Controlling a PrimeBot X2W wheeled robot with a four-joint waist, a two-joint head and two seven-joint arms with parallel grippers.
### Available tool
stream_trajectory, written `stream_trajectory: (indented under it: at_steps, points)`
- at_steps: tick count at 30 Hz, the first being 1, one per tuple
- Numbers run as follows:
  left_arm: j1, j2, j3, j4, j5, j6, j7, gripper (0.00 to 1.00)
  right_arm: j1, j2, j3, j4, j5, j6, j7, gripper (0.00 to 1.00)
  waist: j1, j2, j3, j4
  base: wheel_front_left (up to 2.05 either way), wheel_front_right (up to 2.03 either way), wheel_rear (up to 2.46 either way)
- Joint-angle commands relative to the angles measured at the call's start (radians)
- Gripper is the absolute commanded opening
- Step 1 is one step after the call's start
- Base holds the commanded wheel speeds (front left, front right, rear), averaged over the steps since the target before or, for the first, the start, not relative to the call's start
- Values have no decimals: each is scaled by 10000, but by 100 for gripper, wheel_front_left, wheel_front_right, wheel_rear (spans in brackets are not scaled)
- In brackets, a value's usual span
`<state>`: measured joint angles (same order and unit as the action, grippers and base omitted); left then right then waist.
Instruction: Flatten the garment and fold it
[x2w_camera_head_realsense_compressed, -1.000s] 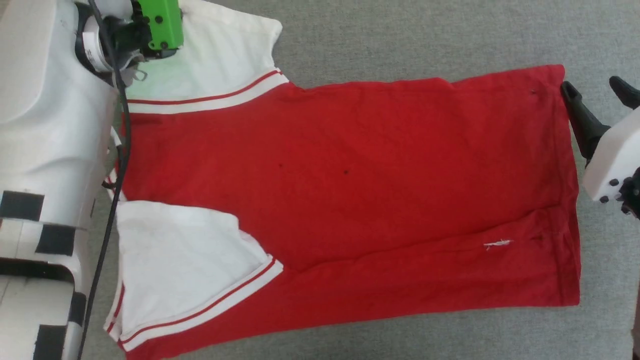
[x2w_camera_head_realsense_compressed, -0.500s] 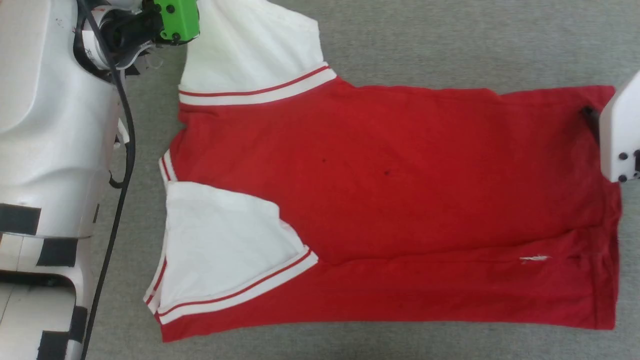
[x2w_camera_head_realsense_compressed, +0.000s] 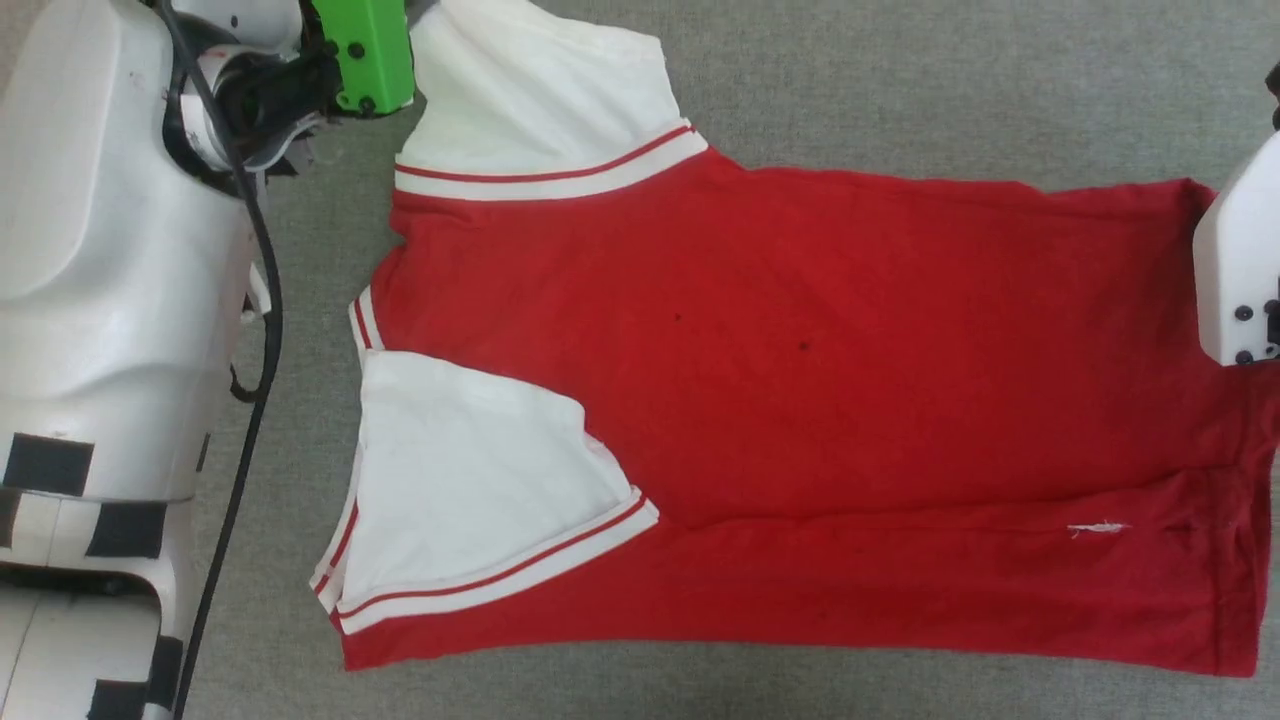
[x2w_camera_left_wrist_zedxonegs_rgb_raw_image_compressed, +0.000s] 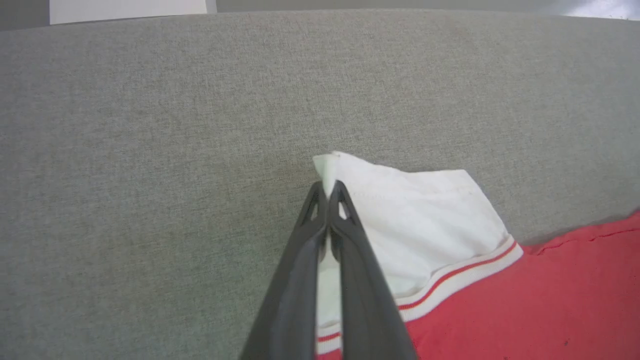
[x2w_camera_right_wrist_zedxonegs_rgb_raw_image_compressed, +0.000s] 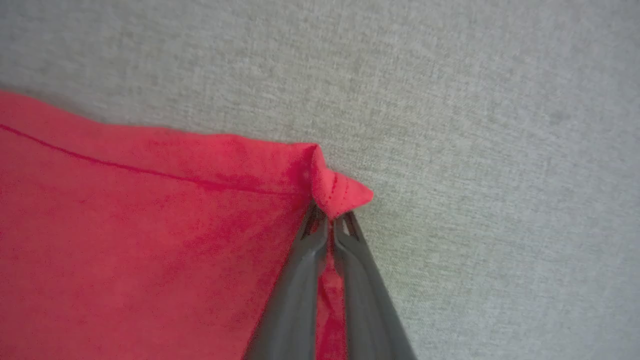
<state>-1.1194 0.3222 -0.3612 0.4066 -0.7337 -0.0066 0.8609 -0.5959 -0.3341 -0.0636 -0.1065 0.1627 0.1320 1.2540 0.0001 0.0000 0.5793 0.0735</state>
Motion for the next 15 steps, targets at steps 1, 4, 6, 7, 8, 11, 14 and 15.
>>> stream_trajectory:
  at_steps: [1,4,6,7,8,11,14,15]
  points:
    - [184,68,35,-71,-98,-103,-114,0,79,68,-92,132,2,-13,-306,0,-1,0,-372,-62,0,0,0]
    - [434,104,60,-413,-313,-403,-217,0,184,215,-278,105,55,-13,-880,0,-1,0,-786,-95,0,0,0]
    - [695,264,15,-845,-344,-560,-248,0,365,218,-338,87,81,-13,-1164,0,-1,0,-1084,-97,0,0,0]
    - [898,342,31,-1110,-419,-609,-248,0,468,248,-393,53,108,-13,-1359,0,-1,0,-1249,-98,0,0,0]
    - [1090,424,49,-1325,-473,-641,-252,0,579,250,-396,59,113,-13,-1490,0,-1,0,-1412,-110,0,0,0]
    - [1862,653,220,-2166,-766,-644,-266,0,998,295,-463,36,231,-13,-2068,0,-1,0,-1933,-122,0,0,0]
    - [2711,873,342,-2994,-896,-473,-282,0,1475,352,-531,163,317,-13,-2413,0,-1,0,-2453,-129,0,0,0]
    - [3069,917,378,-3286,-968,-381,-273,0,1670,389,-571,236,350,-13,-2515,0,-1,0,-2676,-117,0,0,0]
